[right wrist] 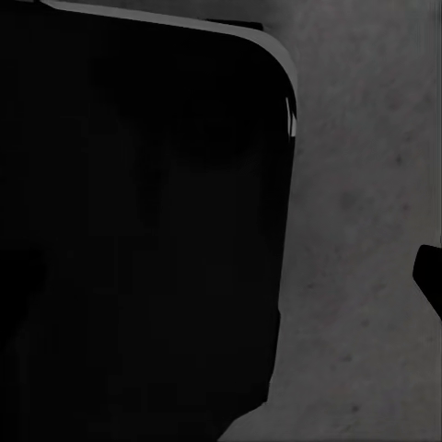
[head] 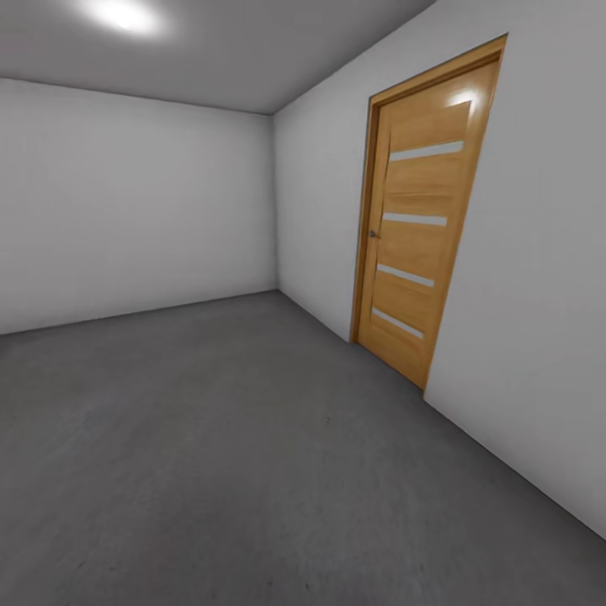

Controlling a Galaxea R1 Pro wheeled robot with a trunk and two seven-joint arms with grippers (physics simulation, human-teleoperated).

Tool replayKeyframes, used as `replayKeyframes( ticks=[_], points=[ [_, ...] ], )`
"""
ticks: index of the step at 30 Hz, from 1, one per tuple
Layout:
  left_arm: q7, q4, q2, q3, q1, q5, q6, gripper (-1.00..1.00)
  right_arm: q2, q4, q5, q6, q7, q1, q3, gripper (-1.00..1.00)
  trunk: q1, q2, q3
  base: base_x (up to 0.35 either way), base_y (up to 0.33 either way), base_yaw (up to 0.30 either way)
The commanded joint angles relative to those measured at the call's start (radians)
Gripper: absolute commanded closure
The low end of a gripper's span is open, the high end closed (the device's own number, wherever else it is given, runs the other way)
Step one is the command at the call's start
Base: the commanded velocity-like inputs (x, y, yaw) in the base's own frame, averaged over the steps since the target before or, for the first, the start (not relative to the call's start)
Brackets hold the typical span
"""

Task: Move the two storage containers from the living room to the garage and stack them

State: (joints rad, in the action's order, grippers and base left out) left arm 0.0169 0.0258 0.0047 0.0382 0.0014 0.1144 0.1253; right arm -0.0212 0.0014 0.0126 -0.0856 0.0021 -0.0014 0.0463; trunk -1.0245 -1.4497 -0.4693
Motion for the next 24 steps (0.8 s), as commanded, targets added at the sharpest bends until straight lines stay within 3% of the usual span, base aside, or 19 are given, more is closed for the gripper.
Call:
replayKeyframes(
  ticks=[1,16,24],
  points=[
    [0.000,0.001,0.000,0.003,0.000,0.007,0.008,-1.00,0.000,0.000,0.001,-0.002,0.000,0.000,0.004,-1.00,-0.001,0.000,-0.001,0.293,0.000,0.000],
    [0.001,-0.001,0.006,0.006,0.000,0.010,0.018,-1.00,0.009,0.002,-0.001,-0.003,0.000,0.000,0.000,-1.00,-0.001,0.000,-0.001,0.320,0.000,0.000],
    [0.003,0.001,0.008,0.006,0.000,0.060,0.015,-1.00,0.008,0.002,0.004,-0.004,0.000,0.000,0.005,-1.00,-0.001,0.000,-0.001,0.323,0.000,0.000]
  ],
)
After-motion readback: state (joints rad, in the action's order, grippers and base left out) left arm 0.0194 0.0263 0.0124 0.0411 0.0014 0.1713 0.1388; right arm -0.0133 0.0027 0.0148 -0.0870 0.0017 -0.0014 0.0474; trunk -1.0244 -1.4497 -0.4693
